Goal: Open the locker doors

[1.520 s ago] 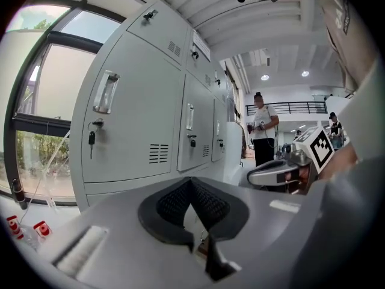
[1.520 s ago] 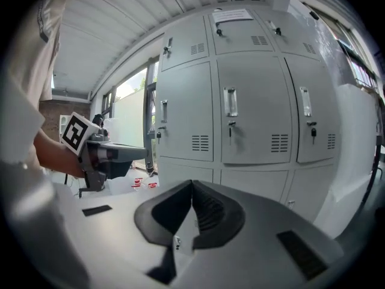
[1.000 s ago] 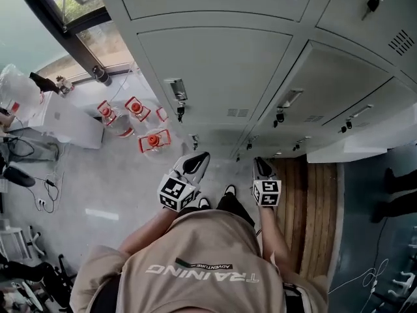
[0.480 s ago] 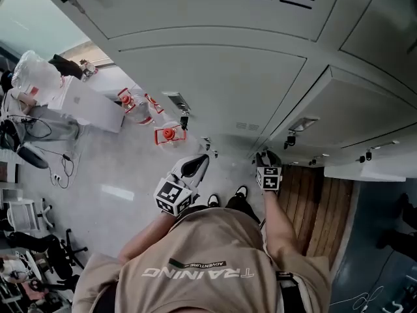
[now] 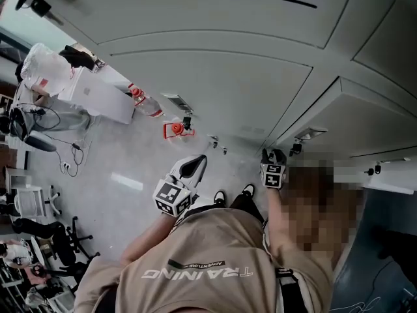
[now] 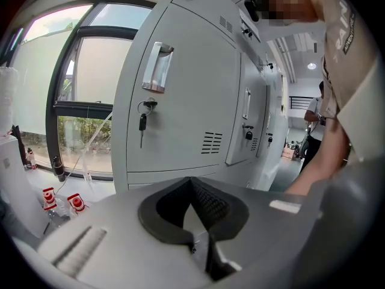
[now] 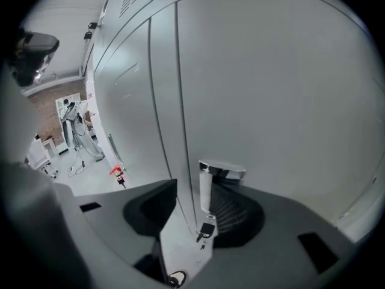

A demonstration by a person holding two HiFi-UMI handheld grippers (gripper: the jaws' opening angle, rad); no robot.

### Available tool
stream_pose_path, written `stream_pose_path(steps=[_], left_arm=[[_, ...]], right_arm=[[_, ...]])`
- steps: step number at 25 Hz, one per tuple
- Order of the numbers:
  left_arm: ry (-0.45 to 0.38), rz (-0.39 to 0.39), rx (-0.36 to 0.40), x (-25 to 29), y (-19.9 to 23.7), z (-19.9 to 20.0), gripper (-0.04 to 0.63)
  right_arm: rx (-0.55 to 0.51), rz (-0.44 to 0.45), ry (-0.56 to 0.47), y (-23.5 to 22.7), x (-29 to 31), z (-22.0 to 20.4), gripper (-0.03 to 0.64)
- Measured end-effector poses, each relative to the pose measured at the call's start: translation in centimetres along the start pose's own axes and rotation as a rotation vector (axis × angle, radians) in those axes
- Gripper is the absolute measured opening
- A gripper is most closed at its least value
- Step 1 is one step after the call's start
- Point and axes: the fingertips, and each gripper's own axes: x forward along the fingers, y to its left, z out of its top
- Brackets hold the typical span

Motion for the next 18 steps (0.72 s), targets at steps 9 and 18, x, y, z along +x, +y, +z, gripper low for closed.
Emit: stream_pose_path(steps=[9, 18], left_arm=[[-0.006, -0.008, -0.007, -0.6, 0.4, -0.3, 0.006], [-0.019, -0.129, 0.005, 0.4, -1.7, -0.1, 0.006]], right_arm=[[0.042, -0.004, 0.016, 1.5, -3.4, -2.5, 0.149], [0.171, -0.131, 0.057, 0.2, -12.9, -10.2, 0.149]])
